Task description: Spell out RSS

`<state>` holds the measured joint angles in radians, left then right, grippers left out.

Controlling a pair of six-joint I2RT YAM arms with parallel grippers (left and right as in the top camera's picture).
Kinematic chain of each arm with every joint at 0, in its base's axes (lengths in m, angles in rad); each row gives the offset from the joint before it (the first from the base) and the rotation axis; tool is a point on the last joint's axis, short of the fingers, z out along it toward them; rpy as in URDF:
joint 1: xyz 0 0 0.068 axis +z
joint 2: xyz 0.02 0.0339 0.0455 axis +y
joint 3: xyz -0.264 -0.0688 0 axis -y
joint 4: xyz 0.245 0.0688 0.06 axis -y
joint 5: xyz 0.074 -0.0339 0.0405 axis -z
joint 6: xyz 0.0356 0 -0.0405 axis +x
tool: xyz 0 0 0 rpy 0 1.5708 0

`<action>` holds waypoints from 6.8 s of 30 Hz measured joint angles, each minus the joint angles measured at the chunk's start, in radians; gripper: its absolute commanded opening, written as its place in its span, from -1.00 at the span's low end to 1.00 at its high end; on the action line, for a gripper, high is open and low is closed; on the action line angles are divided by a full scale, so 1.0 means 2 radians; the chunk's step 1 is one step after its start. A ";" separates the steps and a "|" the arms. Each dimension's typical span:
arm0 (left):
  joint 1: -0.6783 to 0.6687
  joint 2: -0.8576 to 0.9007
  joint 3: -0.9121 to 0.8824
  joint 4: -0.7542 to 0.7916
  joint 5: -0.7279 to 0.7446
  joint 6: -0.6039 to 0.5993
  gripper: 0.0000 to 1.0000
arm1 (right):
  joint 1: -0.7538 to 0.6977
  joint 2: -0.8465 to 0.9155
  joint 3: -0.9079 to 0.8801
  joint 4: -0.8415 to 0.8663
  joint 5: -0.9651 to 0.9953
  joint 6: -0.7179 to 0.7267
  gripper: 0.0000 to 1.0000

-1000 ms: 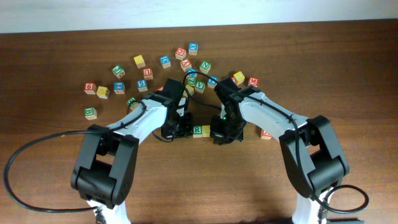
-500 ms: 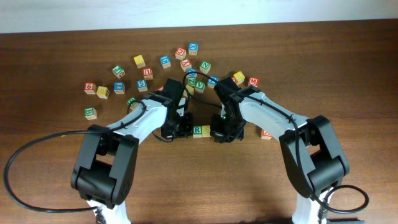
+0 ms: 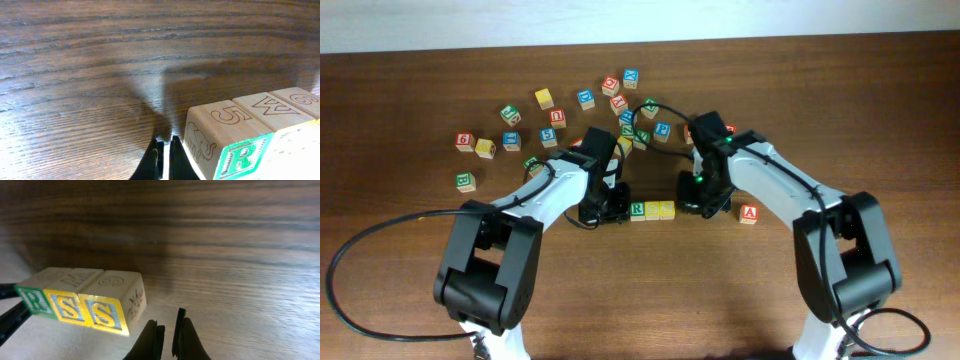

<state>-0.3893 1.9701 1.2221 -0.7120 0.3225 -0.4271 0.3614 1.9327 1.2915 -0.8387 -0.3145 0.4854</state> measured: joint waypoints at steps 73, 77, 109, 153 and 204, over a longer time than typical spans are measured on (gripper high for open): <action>0.019 -0.374 0.061 -0.205 -0.117 0.035 0.99 | -0.109 -0.829 -0.286 0.014 0.111 -0.241 0.97; 0.019 -0.374 0.061 -0.205 -0.117 0.035 0.98 | -0.109 -0.884 -0.426 0.143 0.085 -0.249 0.97; 0.019 -0.374 0.061 -0.205 -0.117 0.035 0.98 | -0.181 -0.960 -0.639 0.386 0.093 -0.252 0.97; 0.191 -0.979 -0.604 0.316 -0.178 0.190 0.98 | -0.181 -0.961 -0.639 0.386 0.093 -0.252 0.97; 0.193 -0.979 -0.604 0.316 -0.178 0.224 0.98 | -0.181 -0.961 -0.639 0.386 0.101 -0.252 0.97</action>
<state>-0.0032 0.0128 0.0135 -0.0795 -0.0338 0.0200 -0.0006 0.0109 0.0128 -0.0666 -0.1127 -0.0177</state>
